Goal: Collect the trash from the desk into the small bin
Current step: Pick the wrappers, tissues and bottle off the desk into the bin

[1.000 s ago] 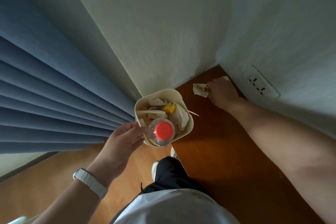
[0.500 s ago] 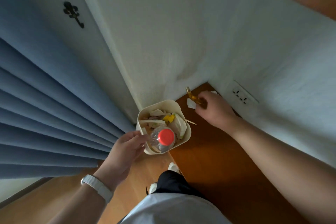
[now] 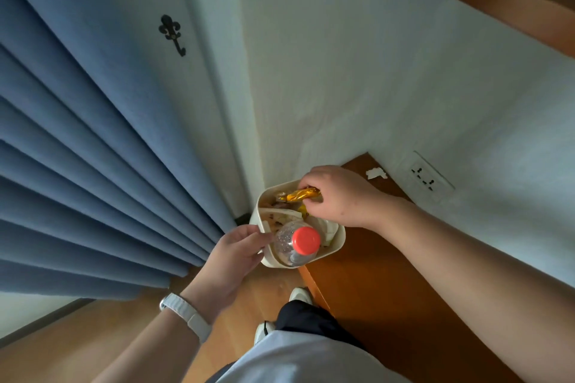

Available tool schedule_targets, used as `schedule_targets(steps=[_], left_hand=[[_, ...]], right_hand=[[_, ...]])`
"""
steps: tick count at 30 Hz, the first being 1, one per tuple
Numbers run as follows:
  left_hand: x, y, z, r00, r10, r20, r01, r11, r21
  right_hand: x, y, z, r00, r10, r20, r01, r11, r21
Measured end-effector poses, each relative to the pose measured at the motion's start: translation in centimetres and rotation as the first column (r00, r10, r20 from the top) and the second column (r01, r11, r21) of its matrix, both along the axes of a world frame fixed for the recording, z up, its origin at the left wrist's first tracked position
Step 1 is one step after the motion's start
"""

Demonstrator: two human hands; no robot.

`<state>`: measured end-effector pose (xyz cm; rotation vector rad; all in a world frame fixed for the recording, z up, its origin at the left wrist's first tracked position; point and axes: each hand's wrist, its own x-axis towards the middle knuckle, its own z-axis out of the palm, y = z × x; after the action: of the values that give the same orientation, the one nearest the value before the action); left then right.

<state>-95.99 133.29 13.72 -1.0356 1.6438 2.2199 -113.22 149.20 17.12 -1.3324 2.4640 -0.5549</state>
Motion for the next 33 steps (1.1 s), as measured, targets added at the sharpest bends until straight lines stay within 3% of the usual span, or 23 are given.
schedule_targets(steps=[9, 12, 15, 18, 22, 33], left_hand=[[-0.1, -0.2, -0.3, 0.998, 0.059, 0.001, -0.059, 0.998, 0.035], [-0.5, -0.1, -0.6, 0.999, 0.052, 0.010, -0.053, 0.998, 0.038], [-0.8, -0.1, -0.9, 0.999, 0.047, 0.016, -0.048, 0.998, 0.028], [-1.2, 0.0, -1.2, 0.998, 0.050, 0.024, -0.050, 0.999, -0.003], [-1.8, 0.0, -1.8, 0.999, 0.033, 0.039, -0.032, 0.999, -0.014], [-3.2, 0.4, -1.8, 0.995, 0.079, 0.060, -0.076, 0.996, -0.044]], right_hand=[[-0.7, -1.3, -1.3, 0.999, 0.032, 0.017, -0.032, 0.998, -0.053], [-2.3, 0.2, -2.2, 0.994, -0.080, 0.072, 0.087, 0.990, -0.110], [-4.6, 2.3, -4.2, 0.943, -0.306, 0.130, 0.322, 0.938, -0.128], [-7.3, 4.3, -8.2, 0.887, -0.447, 0.113, 0.451, 0.892, -0.008], [-9.7, 5.8, -13.1, 0.896, -0.439, 0.073, 0.417, 0.885, 0.207], [-11.4, 5.1, -19.3, 0.925, -0.378, -0.024, 0.372, 0.893, 0.253]])
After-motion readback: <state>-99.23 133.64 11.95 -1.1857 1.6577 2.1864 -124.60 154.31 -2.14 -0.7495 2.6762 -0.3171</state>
